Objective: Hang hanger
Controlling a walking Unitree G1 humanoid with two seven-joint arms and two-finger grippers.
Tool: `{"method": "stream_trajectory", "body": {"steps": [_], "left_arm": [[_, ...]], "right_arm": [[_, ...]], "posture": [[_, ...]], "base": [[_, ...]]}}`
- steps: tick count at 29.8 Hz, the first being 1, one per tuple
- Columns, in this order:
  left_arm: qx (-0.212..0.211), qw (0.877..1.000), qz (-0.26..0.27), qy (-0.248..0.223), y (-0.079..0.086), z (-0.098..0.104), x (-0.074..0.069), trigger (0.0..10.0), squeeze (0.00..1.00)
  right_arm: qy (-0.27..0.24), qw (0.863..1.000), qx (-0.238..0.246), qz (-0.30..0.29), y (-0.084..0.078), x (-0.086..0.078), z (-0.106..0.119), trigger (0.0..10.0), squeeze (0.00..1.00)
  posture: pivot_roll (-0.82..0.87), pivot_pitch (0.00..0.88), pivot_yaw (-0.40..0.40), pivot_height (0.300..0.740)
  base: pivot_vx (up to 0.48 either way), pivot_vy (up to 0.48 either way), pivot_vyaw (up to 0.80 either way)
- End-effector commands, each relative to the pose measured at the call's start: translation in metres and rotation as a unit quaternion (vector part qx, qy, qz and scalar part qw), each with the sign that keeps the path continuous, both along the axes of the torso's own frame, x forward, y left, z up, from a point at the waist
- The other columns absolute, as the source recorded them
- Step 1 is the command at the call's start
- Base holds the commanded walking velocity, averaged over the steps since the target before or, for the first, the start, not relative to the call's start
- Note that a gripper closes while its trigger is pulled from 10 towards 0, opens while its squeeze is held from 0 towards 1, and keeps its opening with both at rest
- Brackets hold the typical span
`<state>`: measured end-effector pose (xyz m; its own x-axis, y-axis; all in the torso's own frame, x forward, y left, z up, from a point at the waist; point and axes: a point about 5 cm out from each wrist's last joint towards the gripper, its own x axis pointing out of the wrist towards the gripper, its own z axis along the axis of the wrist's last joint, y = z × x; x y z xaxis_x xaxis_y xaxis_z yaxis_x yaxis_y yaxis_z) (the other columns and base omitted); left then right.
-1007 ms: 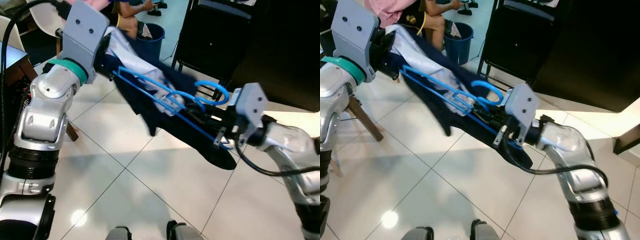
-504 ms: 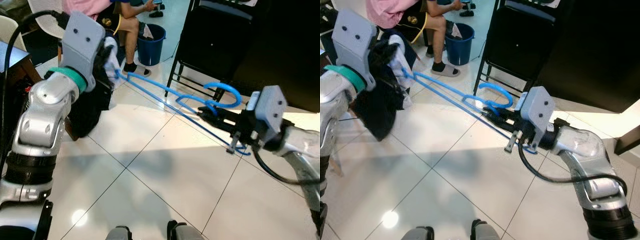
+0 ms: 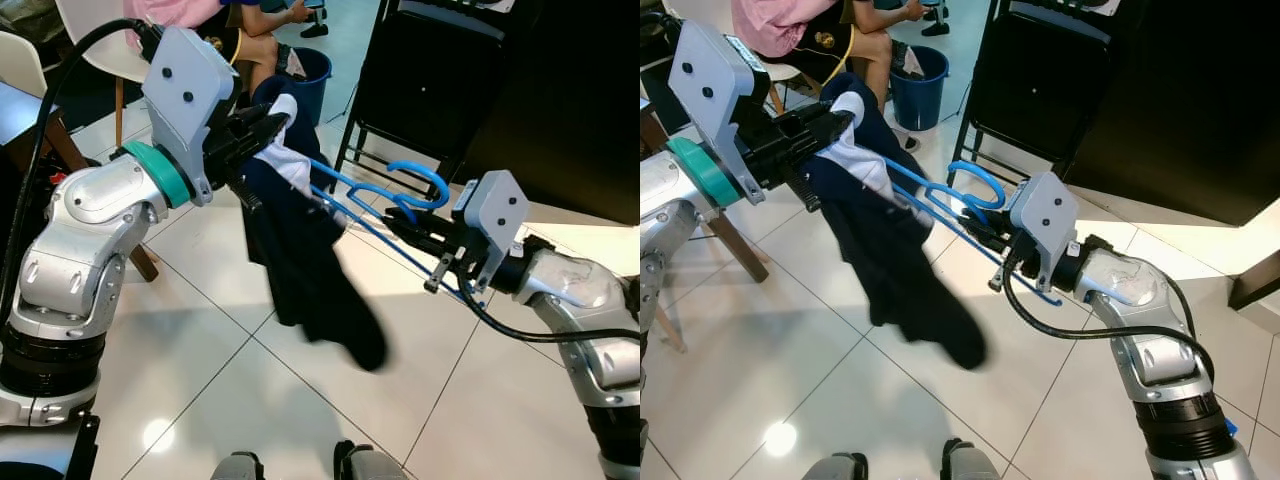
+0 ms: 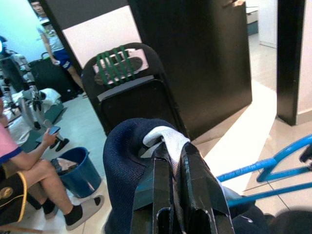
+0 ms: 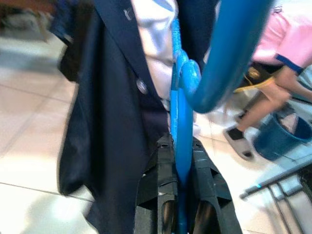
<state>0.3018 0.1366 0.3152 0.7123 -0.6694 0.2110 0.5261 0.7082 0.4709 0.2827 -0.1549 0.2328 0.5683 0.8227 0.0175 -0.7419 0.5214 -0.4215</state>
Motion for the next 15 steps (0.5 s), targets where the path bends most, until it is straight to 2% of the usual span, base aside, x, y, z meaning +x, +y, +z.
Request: {"method": "stream_trajectory", "body": {"steps": [1, 2, 3, 9, 10, 11, 12, 15], "left_arm": [[0.018, 1.0, -0.009, -0.007, -0.005, -0.001, 0.003, 10.0, 0.0], [0.018, 1.0, -0.009, -0.007, -0.005, -0.001, 0.003, 10.0, 0.0], [0.033, 0.999, 0.001, -0.008, -0.004, -0.002, 0.008, 10.0, 0.0], [0.045, 0.999, 0.015, -0.01, -0.002, -0.001, 0.012, 10.0, 0.0], [0.054, 0.998, 0.03, -0.009, 0.003, 0.0, 0.014, 10.0, 0.0], [0.054, 0.998, 0.03, -0.009, 0.003, 0.0, 0.014, 10.0, 0.0], [0.057, 0.998, 0.038, -0.01, 0.007, 0.002, 0.014, 10.0, 0.0], [0.058, 0.997, 0.042, -0.01, 0.009, 0.003, 0.014, 10.0, 0.0]], "right_arm": [[0.0, 0.997, 0.028, 0.069, 0.01, -0.015, 0.013, 10.0, 0.0], [0.0, 0.997, 0.028, 0.069, 0.01, -0.015, 0.013, 10.0, 0.0], [-0.003, 0.995, 0.027, 0.099, 0.01, -0.023, 0.02, 10.0, 0.0], [-0.009, 0.994, 0.018, 0.108, 0.007, -0.026, 0.024, 10.0, 0.0], [-0.015, 0.997, -0.013, 0.077, -0.007, -0.021, 0.024, 10.0, 0.0], [-0.015, 0.997, -0.013, 0.077, -0.007, -0.021, 0.024, 10.0, 0.0], [-0.018, 0.998, -0.038, 0.052, -0.019, -0.018, 0.022, 10.0, 0.0], [-0.017, 0.998, -0.052, 0.038, -0.025, -0.017, 0.021, 10.0, 0.0]], "posture": [[0.04, 0.105, 0.025, 0.74], [0.04, 0.105, 0.025, 0.74], [0.03, 0.105, 0.029, 0.74], [0.03, 0.106, 0.031, 0.74], [0.02, 0.107, 0.037, 0.74], [0.02, 0.107, 0.037, 0.74], [0.02, 0.107, 0.037, 0.74], [0.02, 0.105, 0.037, 0.74]], "base": [[0.0, 0.0, 0.0], [0.0, 0.0, 0.0], [0.0, 0.0, 0.0], [0.0, 0.0, 0.0], [0.0, 0.0, 0.0], [0.0, 0.0, 0.0], [0.0, 0.0, 0.0], [0.0, 0.0, 0.0]]}}
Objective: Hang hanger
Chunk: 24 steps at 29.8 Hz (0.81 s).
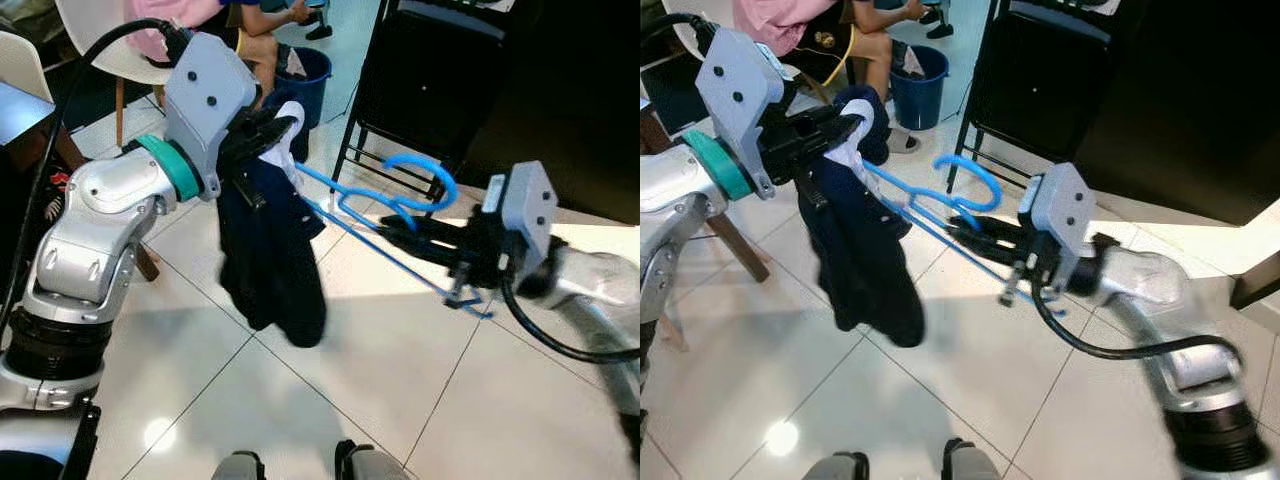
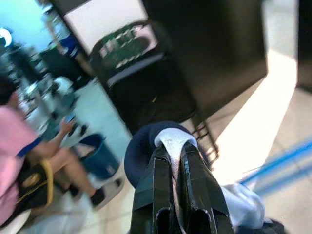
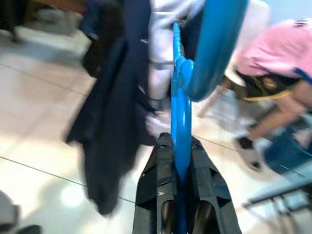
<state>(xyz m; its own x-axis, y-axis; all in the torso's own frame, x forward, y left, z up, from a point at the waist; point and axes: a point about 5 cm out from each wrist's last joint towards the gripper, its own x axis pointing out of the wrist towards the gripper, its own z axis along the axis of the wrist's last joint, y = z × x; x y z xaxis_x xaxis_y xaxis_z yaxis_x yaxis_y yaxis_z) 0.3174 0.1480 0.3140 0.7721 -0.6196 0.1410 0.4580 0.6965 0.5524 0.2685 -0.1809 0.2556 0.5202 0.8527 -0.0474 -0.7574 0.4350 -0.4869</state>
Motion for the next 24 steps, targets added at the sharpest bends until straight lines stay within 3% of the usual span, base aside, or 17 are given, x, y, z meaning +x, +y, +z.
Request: {"method": "stream_trajectory", "body": {"steps": [1, 7, 11, 14, 24], "left_arm": [[-0.004, 1.0, -0.009, -0.01, -0.003, 0.007, -0.003, 10.0, 0.0], [-0.035, 0.999, -0.035, -0.014, -0.005, 0.017, -0.007, 10.0, 0.0], [-0.048, 0.994, -0.095, -0.004, -0.014, 0.019, -0.016, 10.0, 0.0], [-0.04, 0.991, -0.13, 0.01, -0.024, 0.013, -0.02, 10.0, 0.0], [-0.032, 0.974, -0.218, 0.056, -0.051, -0.002, -0.029, 10.0, 0.0]], "right_arm": [[-0.001, 1.0, -0.014, 0.007, 0.0, -0.002, -0.005, 10.0, 0.0], [0.016, 0.999, -0.031, 0.018, 0.008, 0.001, -0.018, 10.0, 0.0], [0.028, 0.998, -0.029, 0.049, 0.027, -0.002, -0.026, 10.0, 0.0], [0.024, 0.997, -0.019, 0.073, 0.046, 0.0, -0.029, 10.0, 0.0], [0.003, 0.996, 0.015, 0.093, 0.07, 0.01, -0.023, 10.0, 0.0]], "posture": [[0.02, 0.105, 0.037, 0.74], [0.03, 0.103, 0.036, 0.74], [0.03, 0.097, 0.036, 0.74], [0.03, 0.092, 0.036, 0.74], [0.03, 0.084, 0.03, 0.74]], "base": [[0.0, 0.0, 0.0], [0.0, 0.0, 0.0], [0.0, 0.0, 0.0], [0.0, 0.0, 0.0], [0.0, 0.0, 0.0]]}}
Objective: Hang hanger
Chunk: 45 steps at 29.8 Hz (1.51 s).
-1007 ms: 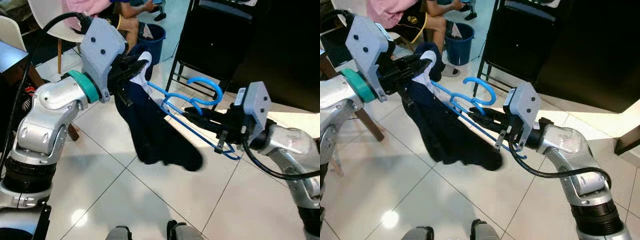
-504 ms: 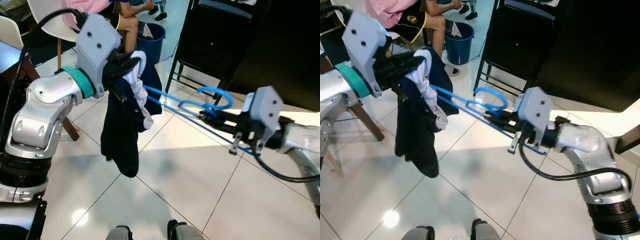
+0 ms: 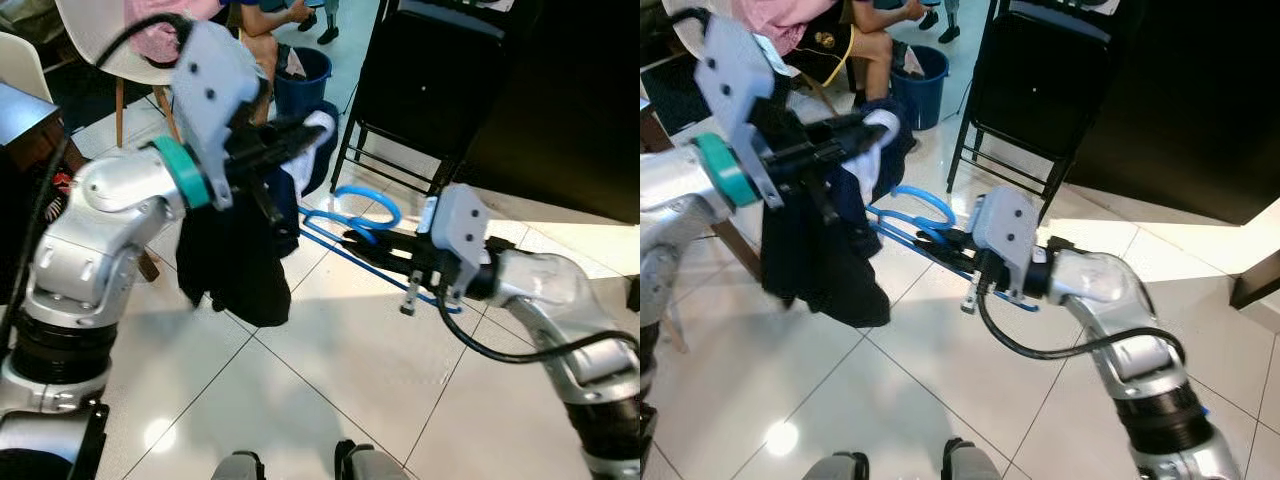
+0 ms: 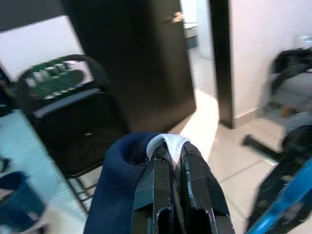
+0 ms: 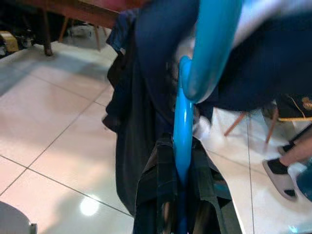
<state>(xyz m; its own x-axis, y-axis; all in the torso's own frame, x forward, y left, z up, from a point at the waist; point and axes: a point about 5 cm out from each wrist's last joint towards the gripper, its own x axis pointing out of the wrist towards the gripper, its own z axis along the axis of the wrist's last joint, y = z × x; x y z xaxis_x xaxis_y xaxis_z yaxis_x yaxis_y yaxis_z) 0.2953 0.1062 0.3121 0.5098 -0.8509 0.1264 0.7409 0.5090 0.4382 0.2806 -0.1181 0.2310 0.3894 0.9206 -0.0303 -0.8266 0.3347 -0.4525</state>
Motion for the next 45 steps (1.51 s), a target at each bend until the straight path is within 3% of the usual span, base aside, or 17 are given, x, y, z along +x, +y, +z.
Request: {"method": "stream_trajectory", "body": {"steps": [1, 4, 6, 8, 10, 13, 18, 19, 20, 22, 25, 26, 32, 33, 38, 45], "left_arm": [[0.004, 0.999, -0.034, -0.001, -0.009, 0.0, -0.007, 10.0, 0.0], [0.022, 0.999, -0.022, -0.021, -0.015, -0.002, 0.0, 10.0, 0.0], [0.022, 0.999, -0.022, -0.021, -0.015, -0.002, 0.0, 10.0, 0.0], [0.046, 0.997, 0.021, -0.064, -0.019, 0.002, 0.011, 10.0, 0.0], [0.054, 0.996, 0.006, -0.068, -0.024, -0.001, 0.007, 10.0, 0.0], [0.076, 0.993, -0.07, -0.057, -0.036, -0.013, -0.012, 10.0, 0.0], [0.08, 0.991, -0.097, -0.047, -0.04, -0.019, -0.02, 10.0, 0.0], [0.089, 0.989, -0.109, -0.046, -0.043, -0.023, -0.025, 10.0, 0.0], [0.106, 0.988, -0.097, -0.057, -0.042, -0.026, -0.024, 10.0, 0.0], [0.106, 0.988, -0.097, -0.057, -0.042, -0.026, -0.024, 10.0, 0.0], [0.121, 0.988, -0.045, -0.082, -0.033, -0.026, -0.016, 10.0, 0.0], [0.118, 0.989, -0.021, -0.091, -0.028, -0.022, -0.013, 10.0, 1.0], [0.115, 0.984, 0.041, -0.131, -0.017, -0.013, -0.006, 10.0, 1.0], [0.116, 0.978, 0.074, -0.157, -0.01, -0.007, -0.004, 10.0, 0.0], [0.113, 0.965, 0.127, -0.2, 0.008, 0.007, -0.008, 10.0, 0.0], [0.071, 0.965, 0.16, -0.194, 0.023, 0.015, -0.016, 10.0, 0.0]], "right_arm": [[-0.011, 1.0, -0.001, 0.02, 0.007, -0.003, 0.002, 10.0, 0.0], [-0.002, 0.998, -0.007, 0.065, 0.019, -0.011, -0.001, 10.0, 0.0], [-0.002, 0.998, -0.007, 0.065, 0.019, -0.011, -0.001, 10.0, 0.0], [0.008, 0.995, -0.039, 0.094, 0.024, -0.02, -0.012, 10.0, 0.0], [0.01, 0.995, -0.043, 0.094, 0.026, -0.021, -0.015, 10.0, 0.0], [0.0, 0.998, -0.019, 0.062, 0.032, -0.014, -0.015, 10.0, 0.0], [-0.007, 0.999, -0.001, 0.042, 0.034, -0.009, -0.014, 10.0, 0.0], [-0.016, 1.0, 0.024, 0.01, 0.036, -0.002, -0.01, 10.0, 0.0], [-0.022, 0.998, 0.052, -0.028, 0.034, 0.007, -0.005, 10.0, 0.0], [-0.022, 0.998, 0.052, -0.028, 0.034, 0.007, -0.005, 10.0, 0.0], [-0.028, 0.99, 0.099, -0.092, 0.025, 0.021, 0.005, 10.0, 0.0], [-0.031, 0.986, 0.118, -0.116, 0.019, 0.026, 0.01, 10.0, 0.0], [-0.032, 0.975, 0.145, -0.164, 0.007, 0.034, 0.015, 10.0, 0.0], [-0.031, 0.971, 0.155, -0.179, 0.003, 0.036, 0.015, 10.0, 0.0], [-0.03, 0.959, 0.174, -0.221, -0.004, 0.042, 0.015, 10.0, 0.0], [-0.032, 0.948, 0.184, -0.257, -0.01, 0.048, 0.015, 10.0, 0.0]], "posture": [[0.03, 0.084, 0.03, 0.74], [0.03, 0.085, 0.026, 0.74], [0.03, 0.085, 0.026, 0.74], [0.02, 0.087, 0.024, 0.74], [0.02, 0.089, 0.025, 0.74], [0.02, 0.091, 0.025, 0.74], [0.02, 0.092, 0.024, 0.74], [0.02, 0.095, 0.023, 0.74], [0.02, 0.096, 0.023, 0.74], [0.02, 0.096, 0.023, 0.74], [0.02, 0.1, 0.022, 0.74], [0.02, 0.101, 0.022, 0.74], [0.03, 0.103, 0.019, 0.74], [0.03, 0.105, 0.017, 0.74], [0.04, 0.11, 0.019, 0.74], [0.05, 0.112, 0.019, 0.74]], "base": [[0.0, 0.0, 0.0], [0.0, 0.0, 0.0], [0.0, 0.0, 0.0], [0.0, 0.0, 0.0], [0.0, 0.0, 0.0], [0.0, 0.0, 0.0], [0.0, 0.0, 0.0], [0.0, 0.0, 0.0], [0.0, 0.0, 0.0], [0.0, 0.0, 0.0], [0.0, 0.0, 0.0], [0.0, 0.0, 0.0], [0.0, 0.0, 0.0], [0.0, 0.0, 0.0], [0.0, 0.0, 0.0], [0.0, 0.0, 0.0]]}}
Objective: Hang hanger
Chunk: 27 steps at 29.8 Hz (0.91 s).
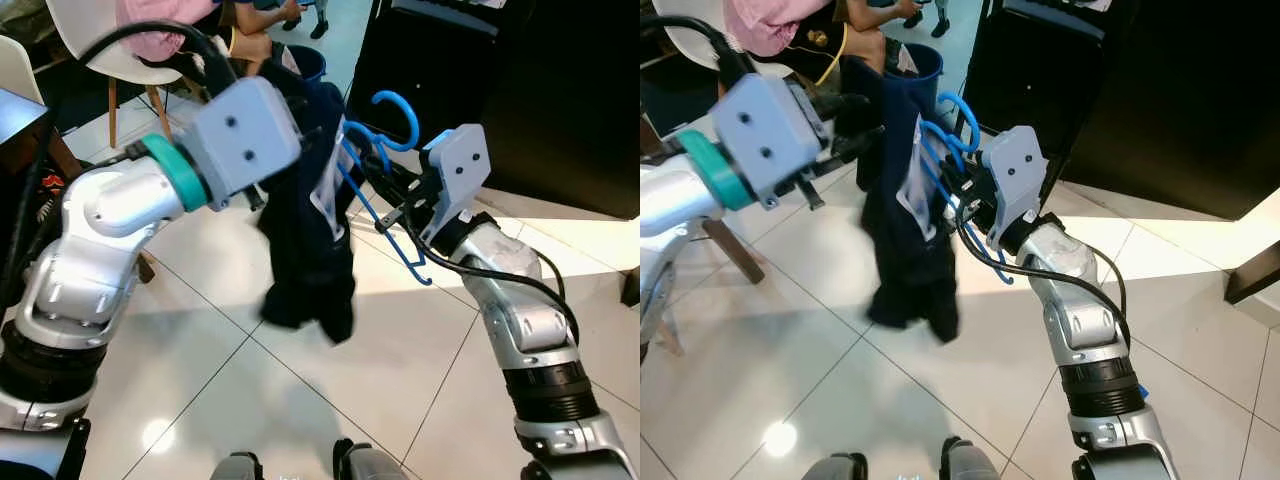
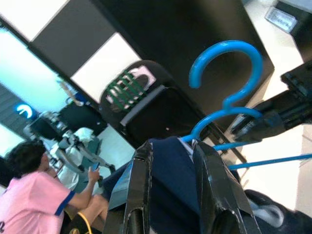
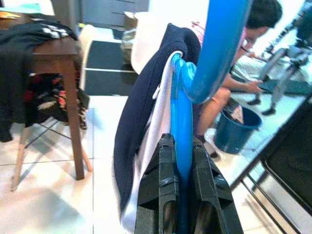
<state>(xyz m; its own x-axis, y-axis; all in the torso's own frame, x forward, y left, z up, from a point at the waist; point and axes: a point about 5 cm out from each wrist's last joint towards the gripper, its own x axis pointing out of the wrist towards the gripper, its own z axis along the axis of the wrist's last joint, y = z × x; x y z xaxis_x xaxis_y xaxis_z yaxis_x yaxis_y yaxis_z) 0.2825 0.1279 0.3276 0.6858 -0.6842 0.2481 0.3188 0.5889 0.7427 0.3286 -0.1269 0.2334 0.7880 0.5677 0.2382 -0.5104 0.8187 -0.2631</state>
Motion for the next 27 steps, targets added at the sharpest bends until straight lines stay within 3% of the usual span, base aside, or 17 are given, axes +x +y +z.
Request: {"method": "stream_trajectory", "body": {"steps": [1, 9, 10, 11, 12, 14, 15, 16, 17, 18, 22, 23, 24, 26, 27], "left_arm": [[-0.013, 1.0, 0.01, -0.001, 0.004, 0.0, -0.003, 10.0, 0.0], [-0.058, 0.998, 0.035, -0.016, 0.01, 0.001, -0.002, 10.0, 0.0], [-0.092, 0.992, 0.081, -0.034, 0.018, 0.007, 0.004, 10.0, 0.0], [-0.092, 0.992, 0.081, -0.034, 0.018, 0.007, 0.004, 10.0, 0.0], [-0.112, 0.982, 0.144, -0.054, 0.028, 0.008, 0.011, 10.0, 0.0], [-0.112, 0.982, 0.144, -0.054, 0.028, 0.008, 0.011, 10.0, 0.0], [-0.132, 0.966, 0.216, -0.054, 0.04, 0.004, 0.019, 10.0, 0.0], [-0.132, 0.966, 0.216, -0.054, 0.04, 0.004, 0.019, 10.0, 0.0], [-0.135, 0.956, 0.261, -0.022, 0.048, -0.01, 0.026, 10.0, 0.0], [-0.135, 0.952, 0.273, 0.008, 0.05, -0.023, 0.028, 10.0, 0.0], [-0.135, 0.952, 0.273, 0.008, 0.05, -0.023, 0.028, 10.0, 0.0], [-0.17, 0.954, 0.236, 0.066, 0.045, -0.039, 0.027, 10.0, 1.0], [-0.17, 0.954, 0.236, 0.066, 0.045, -0.039, 0.027, 10.0, 1.0], [-0.253, 0.942, 0.126, 0.182, 0.036, -0.065, 0.02, 10.0, 1.0], [-0.253, 0.942, 0.126, 0.182, 0.036, -0.065, 0.02, 10.0, 1.0]], "right_arm": [[-0.028, 1.0, 0.013, -0.007, -0.001, 0.0, 0.012, 10.0, 0.0], [-0.03, 0.999, 0.013, -0.01, 0.0, 0.002, 0.013, 10.0, 0.0], [-0.032, 0.999, 0.014, -0.015, -0.001, 0.002, 0.013, 10.0, 0.0], [-0.032, 0.999, 0.014, -0.015, -0.001, 0.002, 0.013, 10.0, 0.0], [-0.036, 0.999, 0.016, -0.022, -0.003, 0.003, 0.015, 10.0, 0.0], [-0.036, 0.999, 0.016, -0.022, -0.003, 0.003, 0.015, 10.0, 0.0], [-0.042, 0.999, 0.02, -0.028, -0.005, 0.002, 0.018, 10.0, 0.0], [-0.042, 0.999, 0.02, -0.028, -0.005, 0.002, 0.018, 10.0, 0.0], [-0.054, 0.998, 0.029, -0.029, -0.008, 0.0, 0.025, 10.0, 0.0], [-0.064, 0.997, 0.036, -0.026, -0.01, -0.002, 0.032, 10.0, 0.0], [-0.064, 0.997, 0.036, -0.026, -0.01, -0.002, 0.032, 10.0, 0.0], [-0.076, 0.996, 0.042, -0.018, -0.011, -0.004, 0.038, 10.0, 0.0], [-0.076, 0.996, 0.042, -0.018, -0.011, -0.004, 0.038, 10.0, 0.0], [-0.09, 0.995, 0.048, 0.018, -0.005, -0.011, 0.045, 10.0, 0.0], [-0.09, 0.995, 0.048, 0.018, -0.005, -0.011, 0.045, 10.0, 0.0]], "posture": [[0.05, 0.114, 0.017, 0.74], [0.05, 0.114, 0.019, 0.74], [0.05, 0.115, 0.023, 0.74], [0.05, 0.115, 0.023, 0.74], [0.05, 0.115, 0.023, 0.74], [0.05, 0.115, 0.023, 0.74], [0.05, 0.115, 0.022, 0.74], [0.05, 0.115, 0.022, 0.74], [0.05, 0.114, 0.019, 0.74], [0.06, 0.114, 0.018, 0.74], [0.06, 0.114, 0.018, 0.74], [0.05, 0.113, 0.02, 0.74], [0.05, 0.113, 0.02, 0.74], [0.05, 0.112, 0.022, 0.74], [0.05, 0.112, 0.022, 0.74]], "base": [[0.0, 0.0, 0.0], [0.0, 0.0, 0.0], [0.0, 0.0, 0.0], [0.0, 0.0, 0.0], [0.0, 0.0, 0.0], [0.0, 0.0, 0.0], [0.0, 0.0, 0.0], [0.0, 0.0, 0.0], [0.0, 0.0, 0.0], [0.0, 0.0, 0.0], [0.0, 0.0, 0.0], [0.0, 0.0, 0.0], [0.0, 0.0, 0.0], [0.0, 0.0, 0.0], [0.0, 0.0, 0.0]]}}
